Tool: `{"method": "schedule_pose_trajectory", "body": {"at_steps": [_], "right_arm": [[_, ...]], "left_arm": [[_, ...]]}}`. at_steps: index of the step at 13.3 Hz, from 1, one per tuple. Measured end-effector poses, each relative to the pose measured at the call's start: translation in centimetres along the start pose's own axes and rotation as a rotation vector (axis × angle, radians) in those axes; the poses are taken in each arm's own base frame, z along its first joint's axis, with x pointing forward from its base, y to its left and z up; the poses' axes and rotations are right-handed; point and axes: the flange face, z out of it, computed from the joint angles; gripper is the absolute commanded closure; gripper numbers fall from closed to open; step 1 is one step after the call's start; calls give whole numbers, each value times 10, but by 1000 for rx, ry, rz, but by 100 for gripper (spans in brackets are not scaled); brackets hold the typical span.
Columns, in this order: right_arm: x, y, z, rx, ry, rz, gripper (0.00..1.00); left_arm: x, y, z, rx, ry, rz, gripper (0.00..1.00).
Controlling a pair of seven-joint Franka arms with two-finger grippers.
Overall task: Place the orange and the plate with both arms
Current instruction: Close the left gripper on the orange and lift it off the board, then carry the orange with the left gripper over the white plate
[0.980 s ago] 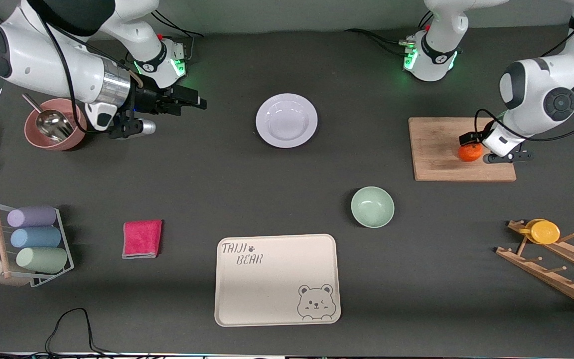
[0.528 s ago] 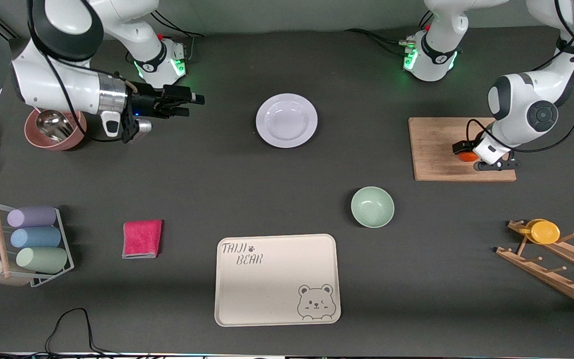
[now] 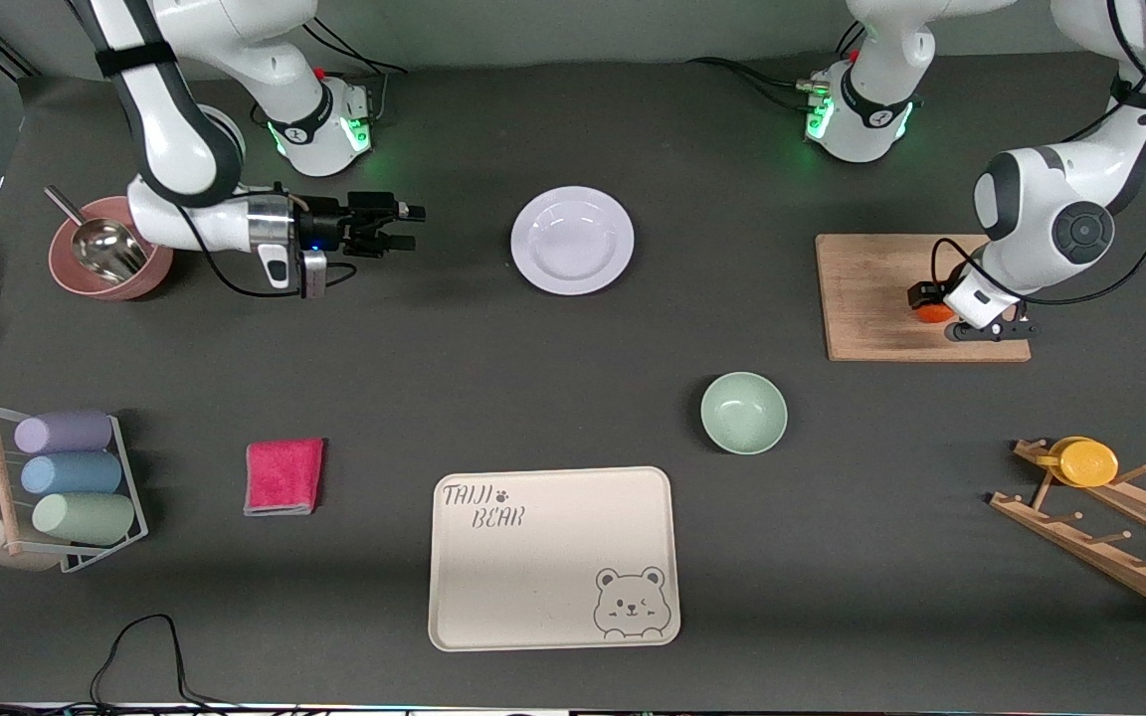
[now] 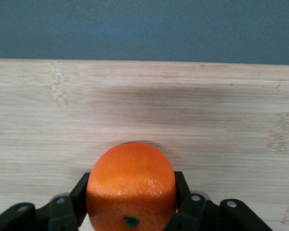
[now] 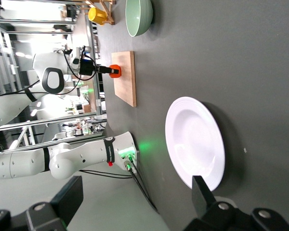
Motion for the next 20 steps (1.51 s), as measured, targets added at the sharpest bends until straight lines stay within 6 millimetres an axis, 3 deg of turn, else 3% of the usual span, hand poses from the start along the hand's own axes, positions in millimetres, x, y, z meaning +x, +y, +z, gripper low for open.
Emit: {"method": "schedule_pose_trajectory", "body": {"at_steps": [2, 3, 5, 8, 11, 13, 14, 16, 20], "right_arm": [[-1, 40, 17, 36, 41, -39, 0], [-3, 59, 25, 44, 58, -55, 0], [-10, 91, 40, 68, 85, -76, 0], [-19, 123, 56, 94, 105, -78, 0], [-22, 138, 62, 91, 109, -49, 0], [-25, 144, 65, 90, 111, -26, 0], [-27, 147, 67, 91, 107, -11, 0], [-29, 148, 69, 107, 100, 44, 0], [-27, 147, 70, 111, 98, 67, 0]], "left_arm": [[5, -1, -19, 0, -17, -1, 100], [10, -1, -44, 1, -35, -1, 100], [16, 4, -112, 7, -79, 6, 100], [16, 21, -221, 25, -124, 12, 100], [10, 42, -307, 38, -147, 32, 100], [5, 56, -349, 30, -131, 42, 100], [3, 69, -363, 33, -116, 43, 100], [0, 114, -374, 27, -92, 36, 100], [-2, 237, -357, -20, -66, -57, 100]]}}
